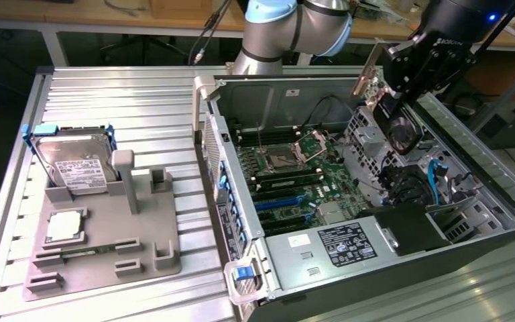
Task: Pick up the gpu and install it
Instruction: 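Pick up the gpu and move the gpu toward the slot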
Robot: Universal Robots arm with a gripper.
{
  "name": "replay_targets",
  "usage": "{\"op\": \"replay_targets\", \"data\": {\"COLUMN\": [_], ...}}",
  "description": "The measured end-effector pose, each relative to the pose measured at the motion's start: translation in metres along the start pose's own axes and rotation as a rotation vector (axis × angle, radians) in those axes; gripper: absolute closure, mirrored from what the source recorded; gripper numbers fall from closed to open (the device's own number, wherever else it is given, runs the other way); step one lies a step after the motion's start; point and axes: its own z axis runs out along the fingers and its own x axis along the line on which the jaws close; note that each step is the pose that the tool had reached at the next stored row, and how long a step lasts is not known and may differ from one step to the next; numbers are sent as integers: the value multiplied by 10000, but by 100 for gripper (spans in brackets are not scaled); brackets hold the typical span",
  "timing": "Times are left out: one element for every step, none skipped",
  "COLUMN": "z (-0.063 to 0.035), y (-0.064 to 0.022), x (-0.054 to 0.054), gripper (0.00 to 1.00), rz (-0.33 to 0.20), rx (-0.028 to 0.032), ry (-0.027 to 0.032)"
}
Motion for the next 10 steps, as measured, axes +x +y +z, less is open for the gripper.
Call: {"op": "replay_targets", "data": {"z": [0, 1, 1, 1, 2, 2, 2, 2, 3, 3], "y": [1, 2, 3, 3, 3, 4, 4, 5, 6, 6], "x": [-9, -24, -34, -41, -49, -56, -63, -70, -76, -82], "gripper": [73, 73, 73, 73, 73, 73, 73, 73, 73, 73], "rz": [0, 0, 0, -1, -1, -1, 0, -1, -1, -1], "rx": [0, -1, 0, 0, 0, 0, -1, 0, 0, 0], "ry": [0, 0, 0, 0, 0, 0, 0, 0, 0, 0]}}
